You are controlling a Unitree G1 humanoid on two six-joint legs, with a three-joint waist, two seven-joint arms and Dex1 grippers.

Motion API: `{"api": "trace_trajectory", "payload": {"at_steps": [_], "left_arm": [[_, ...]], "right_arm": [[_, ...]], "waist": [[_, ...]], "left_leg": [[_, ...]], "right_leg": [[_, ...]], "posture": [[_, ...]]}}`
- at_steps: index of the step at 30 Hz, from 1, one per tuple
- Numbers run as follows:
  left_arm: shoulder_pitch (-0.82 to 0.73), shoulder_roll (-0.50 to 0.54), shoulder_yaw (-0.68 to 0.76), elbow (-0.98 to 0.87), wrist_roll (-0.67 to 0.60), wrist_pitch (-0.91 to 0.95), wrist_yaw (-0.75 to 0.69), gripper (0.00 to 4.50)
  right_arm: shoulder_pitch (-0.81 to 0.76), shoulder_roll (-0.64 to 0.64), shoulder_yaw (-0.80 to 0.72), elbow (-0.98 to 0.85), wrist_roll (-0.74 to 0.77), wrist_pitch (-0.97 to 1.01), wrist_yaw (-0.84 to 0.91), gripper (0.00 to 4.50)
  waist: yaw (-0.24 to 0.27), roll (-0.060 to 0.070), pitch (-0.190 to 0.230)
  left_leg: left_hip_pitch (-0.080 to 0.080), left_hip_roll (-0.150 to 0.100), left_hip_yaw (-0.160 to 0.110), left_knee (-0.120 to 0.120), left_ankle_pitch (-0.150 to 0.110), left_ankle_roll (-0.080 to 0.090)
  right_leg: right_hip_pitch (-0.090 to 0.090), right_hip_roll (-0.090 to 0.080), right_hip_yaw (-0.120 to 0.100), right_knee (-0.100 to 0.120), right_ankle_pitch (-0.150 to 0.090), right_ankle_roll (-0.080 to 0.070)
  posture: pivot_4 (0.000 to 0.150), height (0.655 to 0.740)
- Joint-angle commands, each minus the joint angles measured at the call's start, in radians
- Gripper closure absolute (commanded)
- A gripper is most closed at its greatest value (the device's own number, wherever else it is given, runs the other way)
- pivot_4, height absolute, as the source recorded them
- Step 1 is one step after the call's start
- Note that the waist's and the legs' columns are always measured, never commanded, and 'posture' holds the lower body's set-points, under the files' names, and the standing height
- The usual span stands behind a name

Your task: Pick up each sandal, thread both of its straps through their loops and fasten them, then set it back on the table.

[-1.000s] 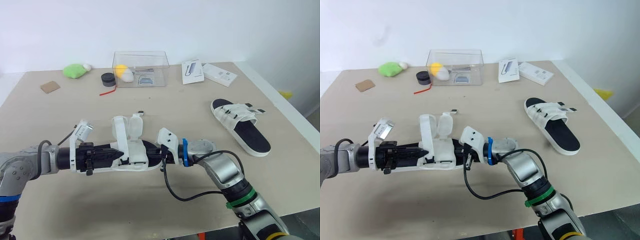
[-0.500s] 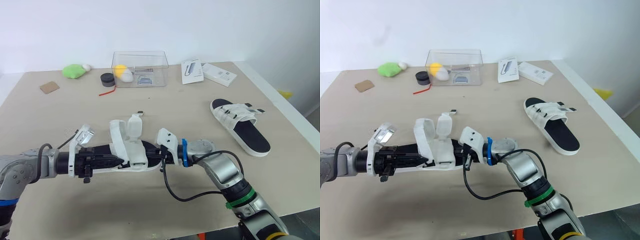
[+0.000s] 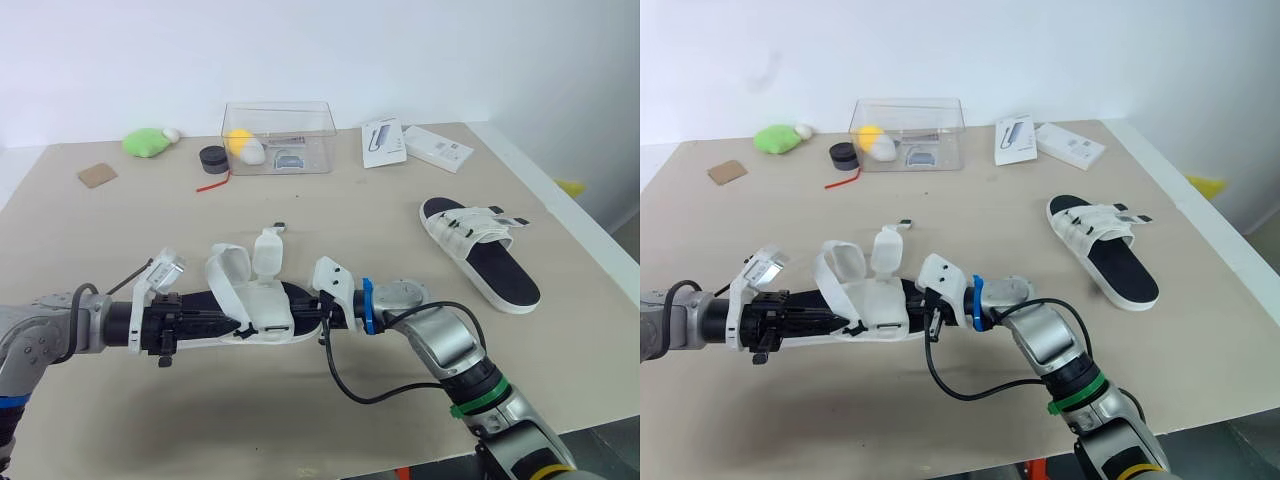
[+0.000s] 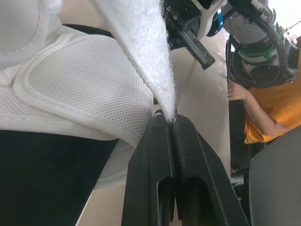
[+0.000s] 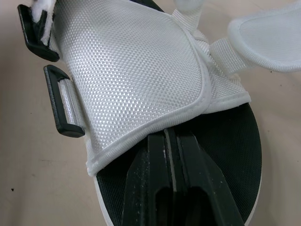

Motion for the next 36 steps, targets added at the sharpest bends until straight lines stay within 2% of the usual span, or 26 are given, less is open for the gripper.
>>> {"api": "trace_trajectory", "payload": {"at_steps": [1,6,19,25,31,36], "left_arm": [[-0.013,0.018,-0.007,-0.001,0.025,-0.021,-0.026,4.40],[-0.048,0.051,-0.034,0.044,0.075,-0.054,-0.093,4.40],[-0.198,0.072,-0.211,0.129,0.222,-0.142,-0.280,4.40],[-0.202,0.097,-0.278,0.146,0.317,-0.217,-0.359,4.40],[-0.225,0.075,-0.328,0.185,0.396,-0.298,-0.387,4.40],[-0.234,0.066,-0.326,0.183,0.400,-0.304,-0.399,4.40]], "right_arm": [[0.007,0.001,0.022,0.009,-0.017,0.024,-0.007,4.50],[0.009,0.000,0.025,0.005,-0.018,0.027,-0.008,4.50],[0.009,0.014,0.032,0.001,-0.021,0.027,-0.018,4.50],[0.017,0.016,0.032,-0.007,-0.023,0.032,-0.023,4.50],[0.012,0.020,0.034,-0.003,-0.026,0.030,-0.022,4.50],[0.011,0.021,0.034,-0.006,-0.026,0.031,-0.025,4.50]], "waist": [[0.000,0.000,0.000],[-0.001,0.000,0.000],[-0.001,0.000,0.000],[-0.002,0.000,0.000],[-0.003,0.000,0.000],[-0.003,0.000,0.000]], "left_leg": [[0.000,0.000,0.000,0.000,0.000,0.000],[0.000,0.000,0.000,0.000,0.000,0.000],[0.000,0.001,0.001,-0.001,0.000,0.000],[0.001,0.001,0.001,-0.002,0.000,0.000],[0.001,0.004,0.001,-0.002,0.000,0.000],[0.001,0.004,0.001,-0.002,0.000,0.000]], "right_leg": [[0.000,0.000,0.000,0.000,0.000,0.000],[0.000,0.000,0.000,0.000,0.000,0.000],[0.000,0.001,-0.001,0.000,-0.001,-0.002],[0.000,0.002,-0.001,0.000,-0.001,-0.003],[0.000,0.004,-0.002,0.000,-0.001,-0.005],[0.000,0.005,-0.002,0.001,-0.001,-0.005]], "posture": [[0.150,0.7400],[0.150,0.7400],[0.150,0.7400],[0.150,0.7400],[0.150,0.7400],[0.150,0.7400]]}}
